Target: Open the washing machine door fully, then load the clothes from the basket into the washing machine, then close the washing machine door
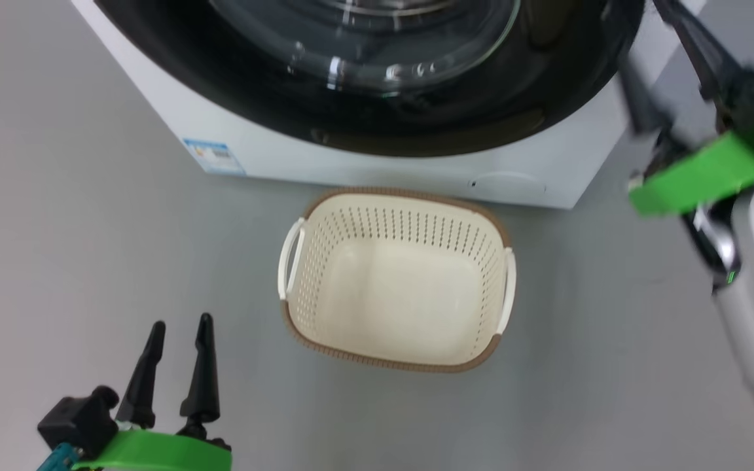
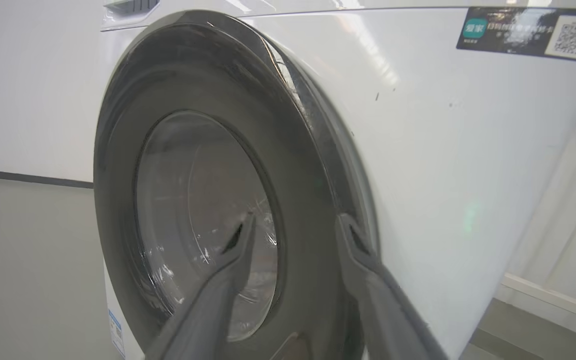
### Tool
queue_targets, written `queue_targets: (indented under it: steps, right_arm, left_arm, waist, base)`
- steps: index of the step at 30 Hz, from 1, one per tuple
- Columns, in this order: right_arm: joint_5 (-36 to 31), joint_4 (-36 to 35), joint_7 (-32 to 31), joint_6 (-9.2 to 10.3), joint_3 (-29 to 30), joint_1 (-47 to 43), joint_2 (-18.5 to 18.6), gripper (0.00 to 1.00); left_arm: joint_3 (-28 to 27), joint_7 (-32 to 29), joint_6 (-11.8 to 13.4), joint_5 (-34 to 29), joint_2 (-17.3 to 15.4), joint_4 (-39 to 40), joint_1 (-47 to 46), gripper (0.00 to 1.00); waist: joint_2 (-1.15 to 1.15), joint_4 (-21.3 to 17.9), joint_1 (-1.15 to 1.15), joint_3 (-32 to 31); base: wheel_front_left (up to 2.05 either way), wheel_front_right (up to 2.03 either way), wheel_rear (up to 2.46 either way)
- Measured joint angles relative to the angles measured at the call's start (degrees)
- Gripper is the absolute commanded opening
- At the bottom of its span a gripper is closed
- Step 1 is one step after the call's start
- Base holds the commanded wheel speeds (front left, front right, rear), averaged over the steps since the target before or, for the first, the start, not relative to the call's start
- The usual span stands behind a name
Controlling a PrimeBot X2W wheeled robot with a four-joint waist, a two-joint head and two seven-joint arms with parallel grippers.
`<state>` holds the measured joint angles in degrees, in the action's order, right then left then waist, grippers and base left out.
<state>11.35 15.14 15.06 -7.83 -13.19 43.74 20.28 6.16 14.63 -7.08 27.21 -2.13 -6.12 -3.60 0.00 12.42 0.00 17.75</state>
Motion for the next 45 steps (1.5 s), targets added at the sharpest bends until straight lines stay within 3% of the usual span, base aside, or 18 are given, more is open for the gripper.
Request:
queue_targets:
  steps: [6,11,20,36,37,45]
  right_arm:
    - [1.6,-6.1,0.0,0.00,2.1,-14.1,-2.6,1.00]
    - [1.4,-9.6,-0.1,0.00,3.7,-25.0,-5.6,1.00]
    - [-1.3,-14.8,-0.2,0.00,6.2,-40.2,-9.1,1.00]
    - [-3.9,-16.9,-0.3,0.00,12.5,-51.1,-14.9,1.00]
    - [-3.9,-16.3,-0.3,-0.01,12.4,-51.0,-14.9,0.00]
    - [-3.1,-12.3,-0.5,-0.01,12.1,-52.1,-15.2,0.00]
  left_arm:
    - [-0.4,0.0,0.4,1.2,0.0,-1.2,2.8,1.00]
    - [-0.5,0.0,1.3,-3.7,-0.1,-0.8,5.1,1.00]
    - [1.4,0.0,1.9,-7.0,-0.2,-0.5,8.4,1.00]
    - [0.5,0.0,1.9,-8.1,-0.2,0.4,11.1,1.00]
    - [0.6,0.0,1.8,-8.1,-0.2,-0.1,11.1,0.00]
    - [1.0,-0.5,1.8,-6.9,0.4,-3.4,12.2,0.00]
  waist:
    - [0.00,-1.3,0.00,-5.0]
    - [0.00,-2.9,0.00,-9.0]
    - [0.00,-5.3,0.00,-14.7]
    - [0.00,-6.9,0.00,-17.8]
    - [0.00,-6.9,0.00,-17.8]
    - [0.00,-7.0,0.00,-17.8]
  base:
    - [0.00,0.00,0.00]
    - [0.00,0.00,0.00]
    - [0.00,0.00,0.00]
    - [0.00,0.00,0.00]
    - [0.00,0.00,0.00]
    - [0.00,0.00,0.00]
